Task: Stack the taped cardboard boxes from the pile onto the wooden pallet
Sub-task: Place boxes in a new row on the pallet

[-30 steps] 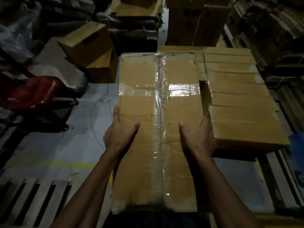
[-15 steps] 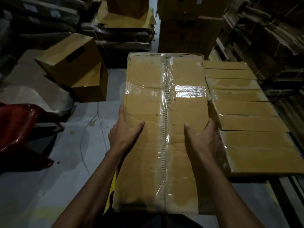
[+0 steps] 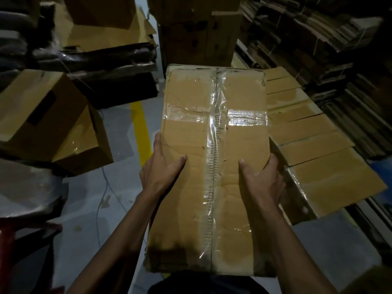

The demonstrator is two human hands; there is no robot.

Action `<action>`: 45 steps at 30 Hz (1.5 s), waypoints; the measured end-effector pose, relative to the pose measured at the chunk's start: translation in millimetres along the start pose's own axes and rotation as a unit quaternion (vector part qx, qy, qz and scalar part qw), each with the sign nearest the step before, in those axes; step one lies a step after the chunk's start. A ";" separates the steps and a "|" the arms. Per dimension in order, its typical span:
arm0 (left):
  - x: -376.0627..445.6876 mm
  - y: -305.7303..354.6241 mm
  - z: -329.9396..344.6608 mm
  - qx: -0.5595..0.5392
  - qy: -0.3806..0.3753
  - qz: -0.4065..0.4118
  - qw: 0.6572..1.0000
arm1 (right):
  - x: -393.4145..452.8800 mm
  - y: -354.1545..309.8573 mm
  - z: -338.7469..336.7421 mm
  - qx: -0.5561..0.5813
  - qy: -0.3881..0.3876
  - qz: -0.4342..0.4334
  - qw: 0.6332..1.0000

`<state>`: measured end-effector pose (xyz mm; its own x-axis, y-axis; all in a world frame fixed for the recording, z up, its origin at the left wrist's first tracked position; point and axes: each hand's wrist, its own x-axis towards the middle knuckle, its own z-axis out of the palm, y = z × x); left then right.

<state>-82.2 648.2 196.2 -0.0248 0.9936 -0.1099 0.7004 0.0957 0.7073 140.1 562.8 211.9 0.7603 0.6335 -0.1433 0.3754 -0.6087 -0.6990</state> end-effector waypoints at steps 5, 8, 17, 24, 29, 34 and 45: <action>65.4 7.0 9.2 -0.001 -0.035 0.021 0.999 | 34.9 -18.9 29.9 -0.001 0.025 0.033 0.999; 107.8 15.1 19.7 0.010 -0.053 0.030 0.998 | 62.7 -32.5 46.2 0.006 0.034 0.048 0.998; 216.9 60.5 50.2 0.036 -0.121 0.089 0.988 | 130.9 -75.2 61.9 0.007 0.084 0.109 0.990; 280.3 92.9 72.2 0.052 -0.225 0.140 0.963 | 147.8 -96.3 75.5 0.013 0.147 0.207 0.967; 326.1 100.6 85.2 0.060 -0.301 0.212 0.928 | 138.7 -114.7 105.2 0.017 0.231 0.289 0.929; 351.6 105.5 96.4 0.091 -0.350 0.270 0.892 | 119.9 -128.0 132.6 -0.004 0.298 0.334 0.894; 362.3 100.4 162.6 0.136 -0.438 0.281 0.843 | 126.2 -87.7 164.0 -0.003 0.302 0.428 0.852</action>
<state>95.1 1008.1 113.8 0.8183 0.4409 -0.3688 0.5666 -0.5108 0.6465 116.3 774.5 140.2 0.8904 -0.4039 -0.2098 -0.4517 -0.7282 -0.5154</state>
